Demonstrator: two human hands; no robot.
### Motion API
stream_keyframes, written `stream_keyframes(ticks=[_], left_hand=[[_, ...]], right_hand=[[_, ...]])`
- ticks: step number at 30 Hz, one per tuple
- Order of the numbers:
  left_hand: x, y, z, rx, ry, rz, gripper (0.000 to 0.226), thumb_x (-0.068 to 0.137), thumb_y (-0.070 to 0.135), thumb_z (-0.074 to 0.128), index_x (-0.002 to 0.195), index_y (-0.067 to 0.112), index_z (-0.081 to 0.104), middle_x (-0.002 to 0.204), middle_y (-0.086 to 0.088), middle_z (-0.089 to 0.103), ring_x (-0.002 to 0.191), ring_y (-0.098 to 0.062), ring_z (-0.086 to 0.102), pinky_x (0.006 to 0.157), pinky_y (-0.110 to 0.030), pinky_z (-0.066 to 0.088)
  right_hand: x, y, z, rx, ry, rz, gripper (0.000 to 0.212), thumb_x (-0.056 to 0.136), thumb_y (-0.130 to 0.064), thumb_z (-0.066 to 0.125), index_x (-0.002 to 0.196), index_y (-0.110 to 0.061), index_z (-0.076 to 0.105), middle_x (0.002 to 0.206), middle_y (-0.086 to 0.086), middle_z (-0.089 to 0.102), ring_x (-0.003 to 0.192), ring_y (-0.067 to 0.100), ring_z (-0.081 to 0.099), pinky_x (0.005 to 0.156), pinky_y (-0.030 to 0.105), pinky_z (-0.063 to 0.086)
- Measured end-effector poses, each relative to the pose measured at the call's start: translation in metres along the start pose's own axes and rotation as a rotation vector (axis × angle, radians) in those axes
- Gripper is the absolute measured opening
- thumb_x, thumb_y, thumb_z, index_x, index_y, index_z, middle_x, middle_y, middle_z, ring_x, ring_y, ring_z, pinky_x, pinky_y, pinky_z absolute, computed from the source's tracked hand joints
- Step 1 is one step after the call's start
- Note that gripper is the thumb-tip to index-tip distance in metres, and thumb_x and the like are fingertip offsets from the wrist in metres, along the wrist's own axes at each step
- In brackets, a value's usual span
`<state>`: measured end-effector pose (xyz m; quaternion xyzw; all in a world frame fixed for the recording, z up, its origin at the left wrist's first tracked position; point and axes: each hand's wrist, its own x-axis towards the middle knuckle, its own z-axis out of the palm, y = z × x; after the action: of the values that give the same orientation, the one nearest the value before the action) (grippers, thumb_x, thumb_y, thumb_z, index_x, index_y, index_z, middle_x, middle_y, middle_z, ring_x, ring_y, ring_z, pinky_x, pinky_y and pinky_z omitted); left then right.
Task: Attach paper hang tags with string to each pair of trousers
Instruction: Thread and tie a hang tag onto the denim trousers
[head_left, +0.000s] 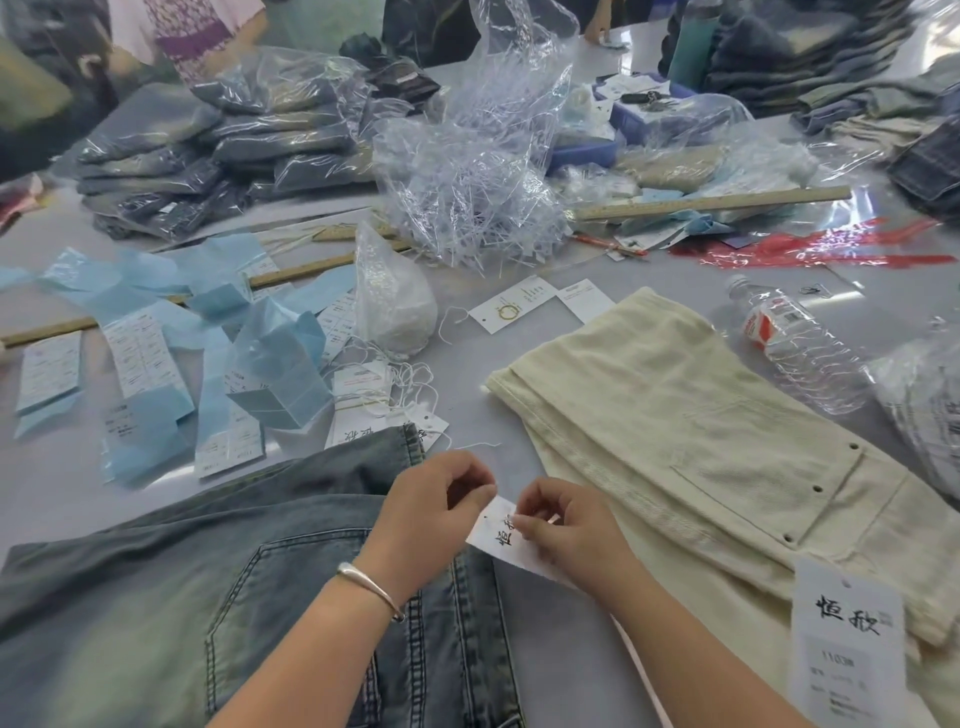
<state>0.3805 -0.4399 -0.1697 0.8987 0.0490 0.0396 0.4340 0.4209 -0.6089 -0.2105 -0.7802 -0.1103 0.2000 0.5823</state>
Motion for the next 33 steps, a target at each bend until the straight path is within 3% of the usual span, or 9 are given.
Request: stream_keyframes(ticks=[2,7,11,15,26,33], left_hand=[[0.001,0.002,-0.003,0.0,-0.016,0.026,0.016,0.083,0.012,0.072,0.079,0.027,0.067,0.076,0.01,0.066,0.073,-0.007,0.06,0.068,-0.018,0.047],[0.001,0.003,-0.003,0.067,-0.055,0.073,0.01,0.081,0.013,0.075,0.076,0.02,0.07,0.069,0.012,0.061,0.066,-0.003,0.055,0.065,-0.016,0.042],[0.001,0.004,-0.007,0.016,-0.037,0.084,0.006,0.079,0.015,0.078,0.076,0.019,0.075,0.066,0.012,0.061,0.065,-0.003,0.055,0.062,-0.014,0.041],[0.002,0.004,-0.01,0.014,-0.033,0.105,0.004,0.079,0.013,0.078,0.078,0.016,0.077,0.069,0.005,0.061,0.065,-0.013,0.054,0.063,-0.028,0.044],[0.002,0.0,-0.006,0.007,-0.03,0.089,0.009,0.081,0.011,0.074,0.075,0.016,0.071,0.07,0.005,0.06,0.066,-0.012,0.052,0.062,-0.019,0.04],[0.003,0.002,-0.009,-0.019,-0.048,0.062,0.012,0.082,0.011,0.073,0.074,0.019,0.069,0.068,0.009,0.058,0.063,-0.004,0.05,0.061,-0.011,0.037]], right_hand=[[0.003,-0.001,0.002,-0.127,0.011,-0.048,0.012,0.08,0.0,0.069,0.073,-0.007,0.063,0.065,-0.006,0.058,0.062,0.011,0.051,0.063,0.026,0.043],[0.003,-0.003,-0.001,0.488,-0.109,0.025,0.014,0.078,-0.001,0.072,0.083,0.007,0.061,0.069,0.013,0.061,0.064,0.021,0.057,0.063,0.026,0.048],[0.005,-0.003,-0.002,0.626,-0.186,0.057,0.023,0.074,-0.013,0.071,0.088,0.003,0.06,0.075,0.013,0.064,0.069,0.021,0.061,0.07,0.028,0.051],[0.008,-0.003,0.002,0.746,-0.196,0.069,0.017,0.075,-0.01,0.068,0.086,-0.001,0.058,0.079,0.014,0.064,0.072,0.022,0.064,0.074,0.032,0.053],[0.012,0.0,0.004,0.705,-0.264,0.03,0.017,0.08,-0.012,0.07,0.089,-0.002,0.058,0.08,0.013,0.065,0.076,0.022,0.064,0.078,0.032,0.052],[0.012,-0.001,0.005,0.639,-0.242,0.009,0.01,0.087,-0.003,0.064,0.092,0.002,0.056,0.081,0.015,0.066,0.077,0.024,0.065,0.079,0.034,0.052]])
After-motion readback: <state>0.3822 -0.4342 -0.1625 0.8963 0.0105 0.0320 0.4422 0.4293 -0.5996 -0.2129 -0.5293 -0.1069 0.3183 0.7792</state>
